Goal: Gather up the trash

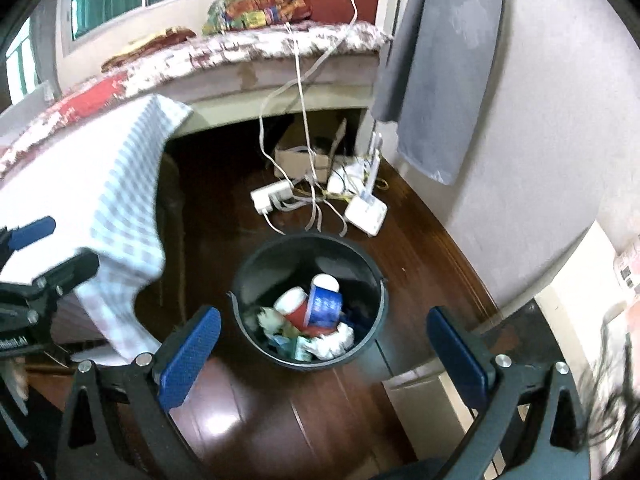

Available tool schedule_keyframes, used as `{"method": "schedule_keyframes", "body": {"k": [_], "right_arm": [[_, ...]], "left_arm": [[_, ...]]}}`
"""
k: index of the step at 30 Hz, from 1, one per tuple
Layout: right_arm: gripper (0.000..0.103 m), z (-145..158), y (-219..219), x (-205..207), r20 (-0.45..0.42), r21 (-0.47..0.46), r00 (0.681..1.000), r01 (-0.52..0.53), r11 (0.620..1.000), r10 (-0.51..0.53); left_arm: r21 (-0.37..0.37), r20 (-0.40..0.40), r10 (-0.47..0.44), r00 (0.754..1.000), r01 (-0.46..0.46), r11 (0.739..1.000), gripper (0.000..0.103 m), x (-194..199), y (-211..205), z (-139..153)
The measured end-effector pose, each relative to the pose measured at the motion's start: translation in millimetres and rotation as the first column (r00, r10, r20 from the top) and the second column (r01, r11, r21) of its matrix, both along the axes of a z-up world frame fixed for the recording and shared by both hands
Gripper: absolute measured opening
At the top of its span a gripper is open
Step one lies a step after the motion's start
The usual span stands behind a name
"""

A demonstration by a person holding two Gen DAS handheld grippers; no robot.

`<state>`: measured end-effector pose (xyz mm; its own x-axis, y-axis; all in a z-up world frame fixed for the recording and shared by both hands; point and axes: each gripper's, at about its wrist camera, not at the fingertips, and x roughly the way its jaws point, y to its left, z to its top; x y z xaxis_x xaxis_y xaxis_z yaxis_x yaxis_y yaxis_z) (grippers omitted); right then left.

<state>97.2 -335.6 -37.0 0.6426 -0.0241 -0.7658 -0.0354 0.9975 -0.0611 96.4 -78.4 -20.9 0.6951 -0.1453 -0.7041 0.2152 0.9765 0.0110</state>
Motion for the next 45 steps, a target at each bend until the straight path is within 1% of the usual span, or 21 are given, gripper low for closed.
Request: {"method": "schedule_keyframes", "body": {"k": [4,6,11,17,22,30,35,45], "right_arm": [[0.103,20,20,-11,0.051,0.002,0.999,-0.017,1.000,0.017],[0.103,28,26,-18,0.076,0.011,0.997,-0.017,1.000,0.016],[0.103,49,43,-35,0.130,0.007,0.991,-0.032,0.999,0.031],[0.103,74,57,-47,0.188,-0.015,0.981,-0.051,0.999,0.053],[0.103,90,68,-59,0.226,-0.016,0.971,-0.077,0.997,0.078],[0.103,96,77,-68,0.251,-0.020,0.963,-0.096,0.995,0.098],[0.103,95,77,-69,0.249,-0.018,0.964,-0.093,0.996,0.094],[0.103,94,78,-68,0.242,-0.017,0.966,-0.094,0.995,0.096]], "left_arm": [[0.006,0.038,0.031,0.999,-0.031,0.999,0.102,-16,11,16],[-0.005,0.058,0.042,0.997,-0.042,0.999,0.102,-23,17,23],[-0.001,0.089,0.069,0.994,-0.069,0.998,0.102,-39,25,33],[-0.041,0.126,0.094,0.988,-0.090,0.995,0.102,-59,39,46],[-0.068,0.125,0.101,0.987,-0.092,0.993,0.102,-71,46,53],[-0.080,0.150,0.126,0.981,-0.115,0.990,0.102,-79,55,60],[-0.074,0.163,0.124,0.979,-0.113,0.991,0.102,-81,55,62],[-0.080,0.163,0.124,0.979,-0.112,0.990,0.102,-83,56,62]]}}
